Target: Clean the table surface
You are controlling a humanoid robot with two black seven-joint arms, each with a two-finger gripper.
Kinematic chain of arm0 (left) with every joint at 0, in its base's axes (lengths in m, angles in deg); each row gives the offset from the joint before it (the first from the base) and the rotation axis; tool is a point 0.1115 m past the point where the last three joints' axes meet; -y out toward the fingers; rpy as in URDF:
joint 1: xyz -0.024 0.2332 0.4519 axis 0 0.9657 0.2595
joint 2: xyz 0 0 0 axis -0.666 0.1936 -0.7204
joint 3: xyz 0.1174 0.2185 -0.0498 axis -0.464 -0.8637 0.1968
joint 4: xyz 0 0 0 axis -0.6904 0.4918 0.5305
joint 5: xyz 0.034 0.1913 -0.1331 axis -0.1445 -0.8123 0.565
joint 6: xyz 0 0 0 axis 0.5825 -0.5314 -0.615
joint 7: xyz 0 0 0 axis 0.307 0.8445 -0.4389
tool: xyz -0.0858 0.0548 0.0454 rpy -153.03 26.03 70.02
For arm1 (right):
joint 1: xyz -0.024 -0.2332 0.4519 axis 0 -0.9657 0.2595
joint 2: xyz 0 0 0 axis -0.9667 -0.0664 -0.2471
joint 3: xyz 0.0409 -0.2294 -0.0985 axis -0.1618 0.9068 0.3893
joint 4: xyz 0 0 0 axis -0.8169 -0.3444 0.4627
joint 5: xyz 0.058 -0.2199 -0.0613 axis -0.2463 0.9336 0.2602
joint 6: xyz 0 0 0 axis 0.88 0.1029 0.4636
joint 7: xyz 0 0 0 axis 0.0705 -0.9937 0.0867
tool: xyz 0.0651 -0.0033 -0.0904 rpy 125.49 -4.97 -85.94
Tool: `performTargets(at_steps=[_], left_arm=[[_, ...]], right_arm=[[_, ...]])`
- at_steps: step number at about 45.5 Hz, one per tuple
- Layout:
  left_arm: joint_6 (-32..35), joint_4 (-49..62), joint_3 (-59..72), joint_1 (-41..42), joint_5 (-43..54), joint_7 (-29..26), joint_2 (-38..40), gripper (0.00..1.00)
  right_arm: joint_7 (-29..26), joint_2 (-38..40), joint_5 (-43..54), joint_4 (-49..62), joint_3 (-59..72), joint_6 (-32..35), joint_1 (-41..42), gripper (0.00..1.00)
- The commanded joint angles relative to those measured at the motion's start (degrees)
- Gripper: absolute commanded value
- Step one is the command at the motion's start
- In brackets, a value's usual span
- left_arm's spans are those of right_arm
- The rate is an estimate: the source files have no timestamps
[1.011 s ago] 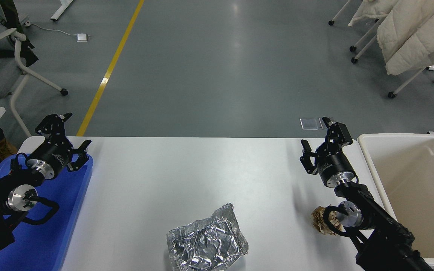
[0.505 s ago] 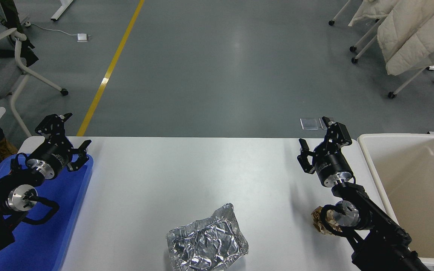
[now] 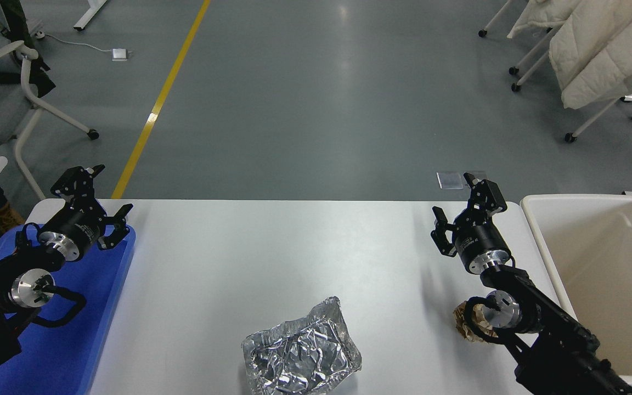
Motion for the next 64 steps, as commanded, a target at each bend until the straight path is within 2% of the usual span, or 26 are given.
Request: performTargets(at_steps=[1,11,18,56,64], left_arm=[[0.0,0.0,0.0,0.1,0.1,0.0,0.0,1.00],[0.0,0.0,0.0,0.0,0.0,0.0,0.0,1.00],[0.0,0.0,0.0,0.1,0.0,0.0,0.0,1.00],[0.0,-0.1,0.0,0.1,0.0,0.0,0.0,1.00],[0.0,-0.1,0.0,0.1,0.0,0.0,0.0,1.00]], right_arm=[[-0.2,9.5,-0.6,-4.5,13.7,-3.4,4.5,1.00],[-3.4,18.7,-2.2,-6.6,28.4,-3.4,10.2,1.00],[-3.6,21.6,-7.8,-6.6,36.0,-3.4,13.6,1.00],[-3.6,19.8,-11.0,-7.1,36.4,-3.4,15.0,1.00],[-3.6,22.5,-11.0,-9.0,38.7,-2.6,14.6,1.00]])
